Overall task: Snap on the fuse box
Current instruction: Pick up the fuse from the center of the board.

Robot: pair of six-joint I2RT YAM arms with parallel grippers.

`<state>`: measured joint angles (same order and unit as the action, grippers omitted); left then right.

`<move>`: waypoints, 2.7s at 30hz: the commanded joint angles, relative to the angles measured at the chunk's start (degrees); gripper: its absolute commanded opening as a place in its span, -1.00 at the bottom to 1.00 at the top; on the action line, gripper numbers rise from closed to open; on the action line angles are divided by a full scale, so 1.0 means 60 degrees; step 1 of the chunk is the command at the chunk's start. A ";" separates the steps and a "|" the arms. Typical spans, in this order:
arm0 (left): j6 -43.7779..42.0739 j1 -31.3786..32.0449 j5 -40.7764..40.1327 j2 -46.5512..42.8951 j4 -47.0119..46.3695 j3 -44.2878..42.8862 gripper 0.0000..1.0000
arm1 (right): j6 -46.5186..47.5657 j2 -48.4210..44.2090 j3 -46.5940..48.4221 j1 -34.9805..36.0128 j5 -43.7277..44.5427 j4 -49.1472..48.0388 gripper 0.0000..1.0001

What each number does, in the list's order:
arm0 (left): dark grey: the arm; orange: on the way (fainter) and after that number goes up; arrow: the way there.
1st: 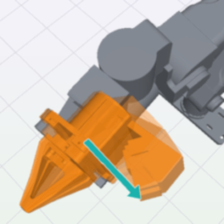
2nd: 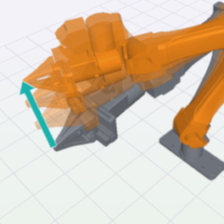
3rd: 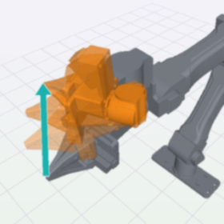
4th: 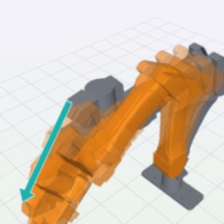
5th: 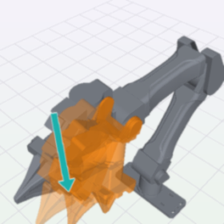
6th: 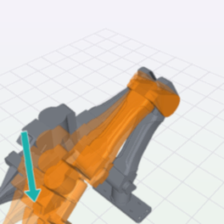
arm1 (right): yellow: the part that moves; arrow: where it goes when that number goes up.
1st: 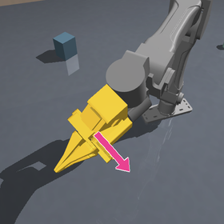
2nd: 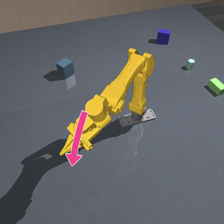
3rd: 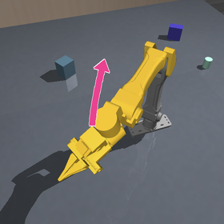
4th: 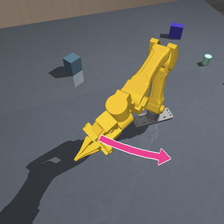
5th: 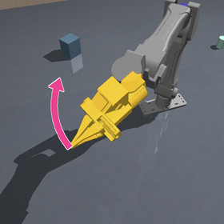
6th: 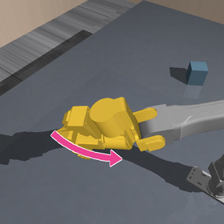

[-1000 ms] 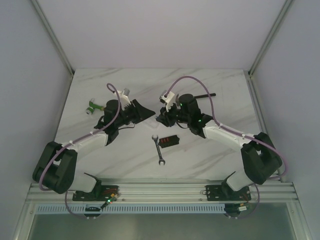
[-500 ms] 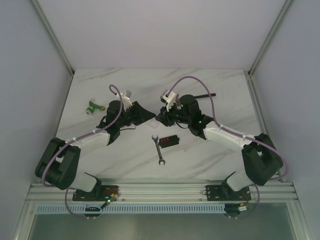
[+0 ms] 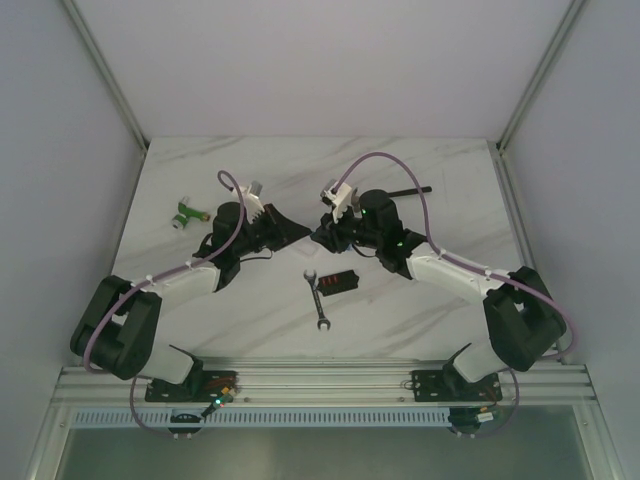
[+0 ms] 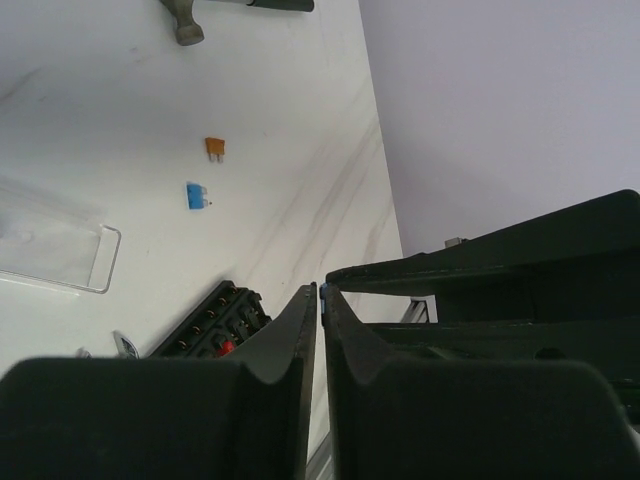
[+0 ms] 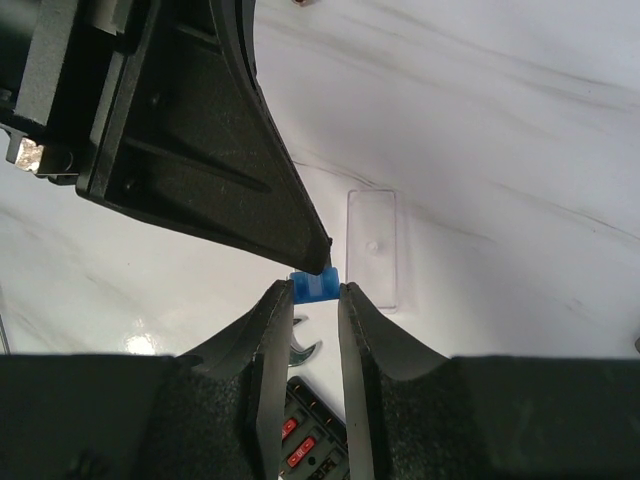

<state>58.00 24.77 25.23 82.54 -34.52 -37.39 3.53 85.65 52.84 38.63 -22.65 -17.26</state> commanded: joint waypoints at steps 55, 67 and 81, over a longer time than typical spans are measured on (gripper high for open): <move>0.3425 0.0274 -0.1608 -0.2725 -0.4505 0.1973 -1.00 | -1.0828 0.0160 -0.2187 -0.0079 0.0320 -0.9241 -0.38; 0.3649 0.0320 -0.1574 -0.2567 -0.4888 0.2041 -1.00 | -1.0840 0.0344 -0.2084 -0.0052 0.0099 -0.9436 -0.61; 0.2807 0.0339 -0.1888 -0.2700 -0.3495 0.2183 -0.75 | -0.9537 -0.0106 -0.1615 -0.0067 -0.0474 -0.7350 -1.00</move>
<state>77.65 26.28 15.51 67.22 -59.57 -24.93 -59.51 87.37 40.58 37.91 -22.74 -67.46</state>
